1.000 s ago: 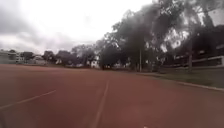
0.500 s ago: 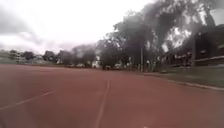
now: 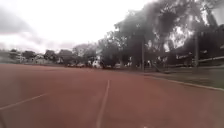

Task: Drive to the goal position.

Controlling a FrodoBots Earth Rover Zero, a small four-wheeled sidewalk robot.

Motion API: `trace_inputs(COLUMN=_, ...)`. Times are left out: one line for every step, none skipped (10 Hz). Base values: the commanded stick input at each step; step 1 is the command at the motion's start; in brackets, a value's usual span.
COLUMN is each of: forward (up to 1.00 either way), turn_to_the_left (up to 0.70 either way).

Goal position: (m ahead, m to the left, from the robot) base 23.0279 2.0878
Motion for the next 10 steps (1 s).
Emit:
trace_inputs(forward=0.67, turn_to_the_left=0.0)
trace_inputs(forward=0.67, turn_to_the_left=0.0)
trace_inputs(forward=0.67, turn_to_the_left=0.0)
trace_inputs(forward=0.67, turn_to_the_left=0.0)
trace_inputs(forward=0.67, turn_to_the_left=0.0)
trace_inputs(forward=0.67, turn_to_the_left=0.0)
trace_inputs(forward=0.67, turn_to_the_left=0.0)
trace_inputs(forward=0.67, turn_to_the_left=0.0)
trace_inputs(forward=0.67, turn_to_the_left=0.0)
trace_inputs(forward=0.67, turn_to_the_left=0.0)
